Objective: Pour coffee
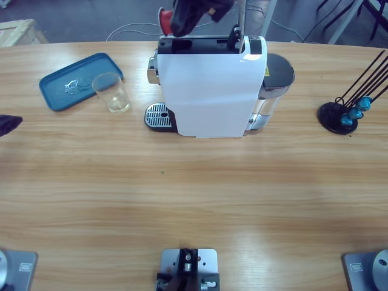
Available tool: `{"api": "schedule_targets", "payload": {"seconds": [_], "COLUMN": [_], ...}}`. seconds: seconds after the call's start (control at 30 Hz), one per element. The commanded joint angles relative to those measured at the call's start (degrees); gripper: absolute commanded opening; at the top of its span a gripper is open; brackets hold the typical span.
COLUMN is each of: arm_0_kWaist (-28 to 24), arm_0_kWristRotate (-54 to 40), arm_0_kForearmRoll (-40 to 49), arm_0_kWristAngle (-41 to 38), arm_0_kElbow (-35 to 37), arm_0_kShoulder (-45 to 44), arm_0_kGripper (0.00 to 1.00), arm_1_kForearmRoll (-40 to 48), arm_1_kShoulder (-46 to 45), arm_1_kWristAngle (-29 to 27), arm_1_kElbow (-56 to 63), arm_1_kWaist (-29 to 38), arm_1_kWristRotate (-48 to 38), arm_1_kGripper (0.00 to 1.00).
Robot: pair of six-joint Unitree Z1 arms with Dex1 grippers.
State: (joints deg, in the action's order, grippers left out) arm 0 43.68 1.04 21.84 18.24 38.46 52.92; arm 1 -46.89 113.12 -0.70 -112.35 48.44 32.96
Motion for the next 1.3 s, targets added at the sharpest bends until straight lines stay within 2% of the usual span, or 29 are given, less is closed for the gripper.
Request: {"api": "schedule_targets", "payload": {"seconds": [0.03,0.7,0.97,1.3], "arm_0_kWaist": [0.6,0.6,0.6,0.6], "arm_0_kWristRotate": [-0.7,-0.7,-0.7,-0.7], "arm_0_kForearmRoll": [-0.8,-0.9,-1.3,-1.4], "arm_0_kWristAngle": [0.3,0.3,0.3,0.4], "arm_0_kElbow": [-2.2,-2.2,-2.3,-2.5], "arm_0_kShoulder": [-0.7,-1.0,-0.7,-0.9], "arm_0_kGripper": [0.986,0.983,0.984,0.982], "arm_1_kForearmRoll": [0.3,1.6,1.3,1.5], "arm_1_kShoulder": [3.5,6.9,3.8,2.8], "arm_1_kWristAngle": [-1.1,0.2,-3.0,-3.1], "arm_1_kElbow": [0.6,1.3,3.2,4.9], "arm_1_kWaist": [-1.3,-1.6,-2.8,-3.0], "arm_1_kWristRotate": [0.9,-0.2,-0.5,-1.5], "arm_1_kGripper": [0.0,0.0,0.0,0.0]}}
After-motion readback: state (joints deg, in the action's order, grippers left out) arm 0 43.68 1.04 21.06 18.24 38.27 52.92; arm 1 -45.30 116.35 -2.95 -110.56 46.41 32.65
